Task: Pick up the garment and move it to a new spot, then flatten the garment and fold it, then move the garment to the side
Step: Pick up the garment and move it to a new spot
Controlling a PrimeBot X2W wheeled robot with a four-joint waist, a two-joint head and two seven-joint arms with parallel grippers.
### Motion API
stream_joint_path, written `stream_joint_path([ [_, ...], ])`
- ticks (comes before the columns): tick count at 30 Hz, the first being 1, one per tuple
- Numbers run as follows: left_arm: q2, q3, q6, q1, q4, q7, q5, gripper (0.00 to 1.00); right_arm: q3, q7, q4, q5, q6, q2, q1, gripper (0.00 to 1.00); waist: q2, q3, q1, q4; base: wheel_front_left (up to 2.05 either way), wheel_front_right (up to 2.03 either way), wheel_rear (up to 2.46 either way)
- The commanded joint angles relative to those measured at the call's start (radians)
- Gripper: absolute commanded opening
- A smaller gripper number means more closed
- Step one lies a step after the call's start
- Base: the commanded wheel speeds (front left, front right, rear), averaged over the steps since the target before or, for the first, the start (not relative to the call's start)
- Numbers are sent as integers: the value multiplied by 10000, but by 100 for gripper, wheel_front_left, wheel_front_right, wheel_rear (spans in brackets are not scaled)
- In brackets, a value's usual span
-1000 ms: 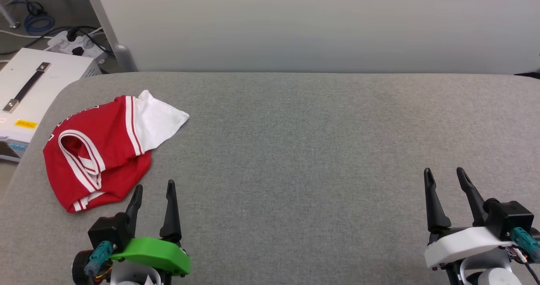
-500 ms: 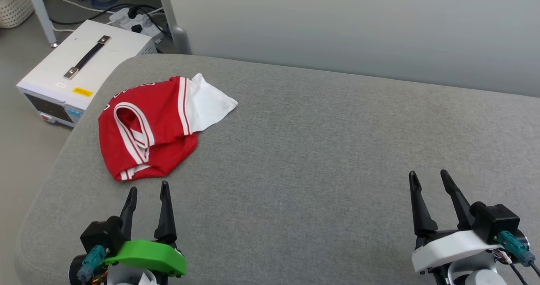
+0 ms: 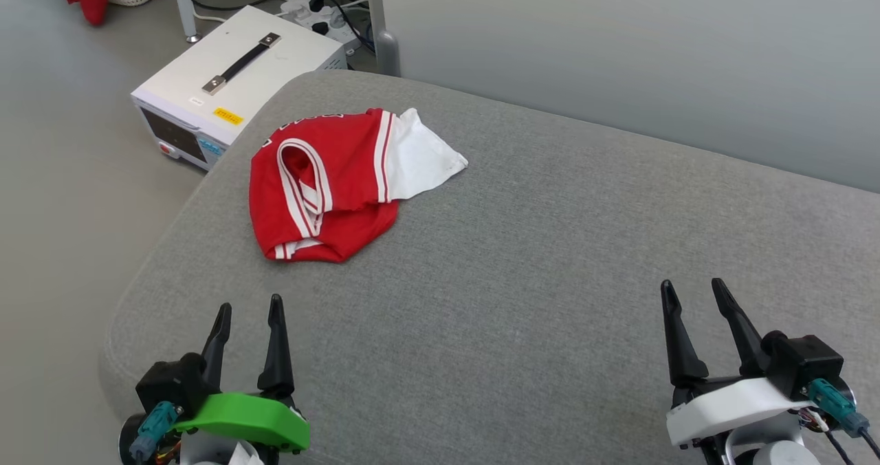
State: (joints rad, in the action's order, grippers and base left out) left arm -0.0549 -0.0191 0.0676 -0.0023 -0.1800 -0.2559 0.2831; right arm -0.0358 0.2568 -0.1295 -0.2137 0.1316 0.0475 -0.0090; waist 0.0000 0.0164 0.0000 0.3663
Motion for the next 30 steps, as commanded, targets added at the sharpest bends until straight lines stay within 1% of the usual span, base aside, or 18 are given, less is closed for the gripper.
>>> stream_joint_path([
  [1,47,18,70,24,37,-59,19,100,-1,49,-12,-38,-9,27,-77,100,0,-27,0,255,0,0,0],
  [8,47,136,111,88,14,-59,53,100,-55,49,-9,-46,-9,27,-89,100,0,-11,0,448,0,0,0],
  [19,47,143,99,58,149,-59,188,100,-70,49,14,-16,-9,27,-131,100,0,133,0,389,0,0,0],
  [22,47,115,50,51,169,-59,197,100,-93,49,38,35,-9,27,-180,100,0,256,0,289,0,0,0],
  [25,47,203,97,-76,117,-59,143,100,-106,49,98,140,-9,27,-310,100,0,515,0,128,0,0,0],
  [30,47,431,271,-905,-674,-59,69,100,-111,49,289,432,-9,27,-638,100,0,1368,0,-302,0,0,0],
])
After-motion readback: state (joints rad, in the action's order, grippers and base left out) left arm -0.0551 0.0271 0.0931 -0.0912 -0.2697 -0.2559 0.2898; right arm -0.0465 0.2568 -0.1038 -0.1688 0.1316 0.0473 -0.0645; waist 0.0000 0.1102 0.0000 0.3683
